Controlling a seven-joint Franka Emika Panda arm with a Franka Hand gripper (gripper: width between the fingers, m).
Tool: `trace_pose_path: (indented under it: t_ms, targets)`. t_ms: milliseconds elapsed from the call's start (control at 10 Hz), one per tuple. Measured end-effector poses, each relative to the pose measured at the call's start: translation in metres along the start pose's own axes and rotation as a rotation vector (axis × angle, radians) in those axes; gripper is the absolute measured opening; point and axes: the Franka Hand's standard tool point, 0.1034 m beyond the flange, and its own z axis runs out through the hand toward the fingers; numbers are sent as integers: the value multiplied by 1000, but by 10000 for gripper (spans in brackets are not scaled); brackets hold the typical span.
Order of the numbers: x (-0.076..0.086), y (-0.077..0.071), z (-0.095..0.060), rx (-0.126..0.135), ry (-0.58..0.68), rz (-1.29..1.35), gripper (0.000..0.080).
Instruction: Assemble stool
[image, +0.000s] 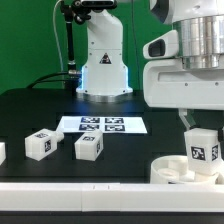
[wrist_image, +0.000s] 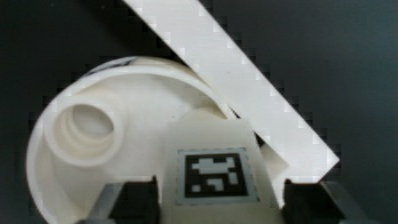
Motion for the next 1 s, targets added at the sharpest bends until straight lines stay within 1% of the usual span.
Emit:
trace_pose_path:
  t_ms: [400, 600, 800, 900, 1000]
  targets:
    - [-2, -1, 0, 14, -19, 248, 337]
    - [-5, -2, 1, 21, -39, 443, 337]
    - [-7, -5, 2, 66, -60, 710, 337]
    - [-8, -6, 2, 70, -75, 806, 337]
    - [-8, -6, 3, 82, -91, 915, 337]
